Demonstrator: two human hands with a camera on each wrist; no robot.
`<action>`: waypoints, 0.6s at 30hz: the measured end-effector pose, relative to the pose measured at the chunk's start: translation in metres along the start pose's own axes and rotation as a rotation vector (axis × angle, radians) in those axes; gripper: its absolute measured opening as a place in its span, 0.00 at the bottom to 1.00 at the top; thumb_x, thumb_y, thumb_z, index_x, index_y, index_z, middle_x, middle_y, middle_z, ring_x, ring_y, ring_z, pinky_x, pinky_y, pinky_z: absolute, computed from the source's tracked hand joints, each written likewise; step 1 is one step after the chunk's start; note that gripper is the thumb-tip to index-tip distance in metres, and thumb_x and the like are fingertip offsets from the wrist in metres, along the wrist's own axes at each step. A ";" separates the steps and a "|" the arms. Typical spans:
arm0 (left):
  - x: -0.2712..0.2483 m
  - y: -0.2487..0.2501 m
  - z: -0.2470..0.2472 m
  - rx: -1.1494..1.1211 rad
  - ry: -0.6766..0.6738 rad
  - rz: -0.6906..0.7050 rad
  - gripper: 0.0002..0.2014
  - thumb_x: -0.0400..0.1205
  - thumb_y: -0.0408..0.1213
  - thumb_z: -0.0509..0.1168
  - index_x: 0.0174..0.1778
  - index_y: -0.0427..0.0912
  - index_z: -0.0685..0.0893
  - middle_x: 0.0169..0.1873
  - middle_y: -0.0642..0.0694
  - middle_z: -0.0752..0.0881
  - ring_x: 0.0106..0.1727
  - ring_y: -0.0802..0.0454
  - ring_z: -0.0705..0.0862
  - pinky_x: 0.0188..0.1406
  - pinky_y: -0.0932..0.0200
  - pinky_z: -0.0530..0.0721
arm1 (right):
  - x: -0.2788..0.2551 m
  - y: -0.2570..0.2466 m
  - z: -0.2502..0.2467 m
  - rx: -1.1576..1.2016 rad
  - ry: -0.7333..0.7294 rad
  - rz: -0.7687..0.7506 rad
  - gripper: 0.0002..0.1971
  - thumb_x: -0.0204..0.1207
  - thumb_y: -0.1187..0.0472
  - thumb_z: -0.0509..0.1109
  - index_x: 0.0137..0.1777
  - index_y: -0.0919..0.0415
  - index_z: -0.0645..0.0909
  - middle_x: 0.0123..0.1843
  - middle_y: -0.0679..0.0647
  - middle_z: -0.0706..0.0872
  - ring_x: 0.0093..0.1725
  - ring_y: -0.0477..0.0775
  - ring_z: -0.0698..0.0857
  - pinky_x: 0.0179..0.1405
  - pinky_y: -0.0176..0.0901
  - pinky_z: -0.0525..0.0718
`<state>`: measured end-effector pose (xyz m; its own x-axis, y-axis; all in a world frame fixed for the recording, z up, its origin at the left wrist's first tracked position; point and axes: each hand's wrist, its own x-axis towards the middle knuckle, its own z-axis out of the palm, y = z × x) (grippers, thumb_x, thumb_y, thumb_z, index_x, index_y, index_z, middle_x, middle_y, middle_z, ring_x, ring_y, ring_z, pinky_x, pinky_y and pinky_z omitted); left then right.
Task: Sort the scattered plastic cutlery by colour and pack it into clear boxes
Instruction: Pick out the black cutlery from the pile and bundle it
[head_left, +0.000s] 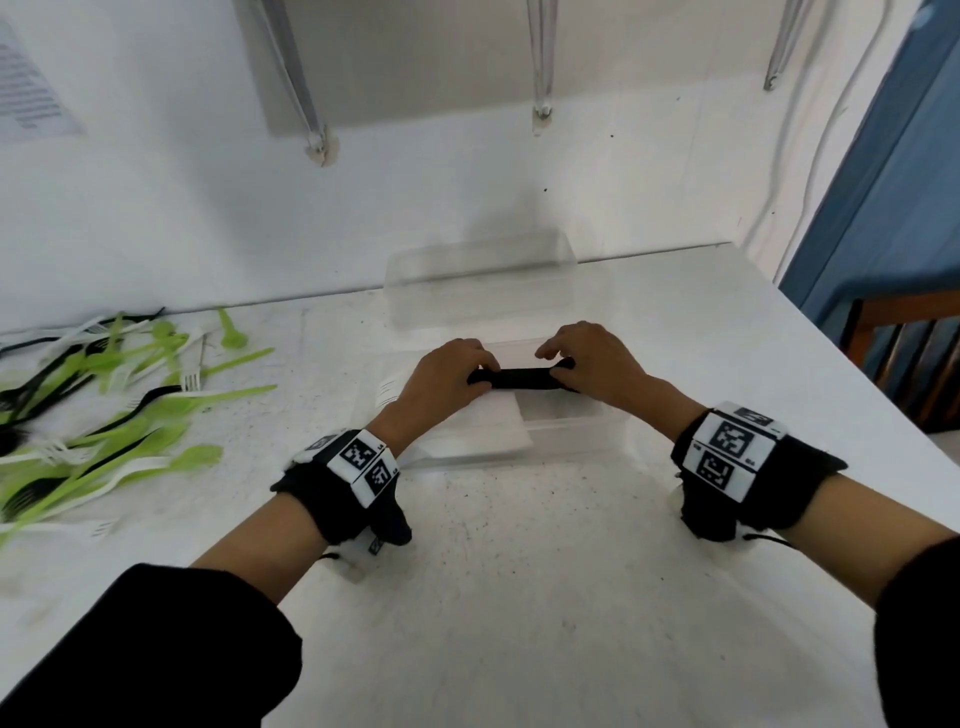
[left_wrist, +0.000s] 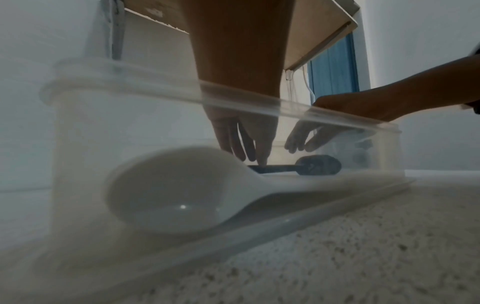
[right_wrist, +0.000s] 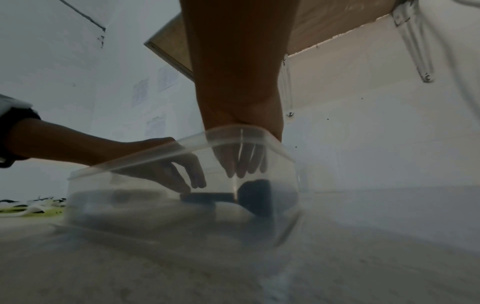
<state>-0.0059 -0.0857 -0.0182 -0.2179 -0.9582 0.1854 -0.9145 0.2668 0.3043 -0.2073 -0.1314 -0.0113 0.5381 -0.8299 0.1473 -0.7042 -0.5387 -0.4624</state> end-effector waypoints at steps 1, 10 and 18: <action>-0.002 -0.002 -0.002 -0.035 0.027 -0.010 0.09 0.79 0.34 0.68 0.54 0.41 0.87 0.49 0.45 0.85 0.49 0.50 0.83 0.46 0.57 0.80 | 0.000 -0.005 0.000 0.071 0.022 0.002 0.14 0.73 0.70 0.69 0.58 0.63 0.85 0.55 0.59 0.87 0.53 0.57 0.84 0.55 0.46 0.80; -0.053 -0.047 -0.043 -0.421 0.340 -0.182 0.08 0.76 0.22 0.67 0.46 0.35 0.89 0.44 0.43 0.89 0.41 0.50 0.86 0.45 0.71 0.82 | 0.015 -0.104 0.021 0.329 0.088 -0.086 0.12 0.72 0.68 0.71 0.55 0.62 0.86 0.50 0.56 0.89 0.47 0.52 0.86 0.52 0.36 0.78; -0.170 -0.141 -0.116 -0.377 0.481 -0.334 0.11 0.75 0.20 0.65 0.50 0.35 0.87 0.43 0.44 0.86 0.37 0.69 0.83 0.42 0.77 0.79 | 0.055 -0.246 0.087 0.438 0.032 -0.273 0.13 0.73 0.69 0.71 0.57 0.64 0.85 0.50 0.58 0.88 0.47 0.55 0.87 0.49 0.30 0.76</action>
<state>0.2002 0.0516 0.0160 0.3089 -0.8665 0.3922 -0.7066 0.0670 0.7044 0.0356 -0.0316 0.0350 0.6559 -0.6753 0.3373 -0.2764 -0.6306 -0.7252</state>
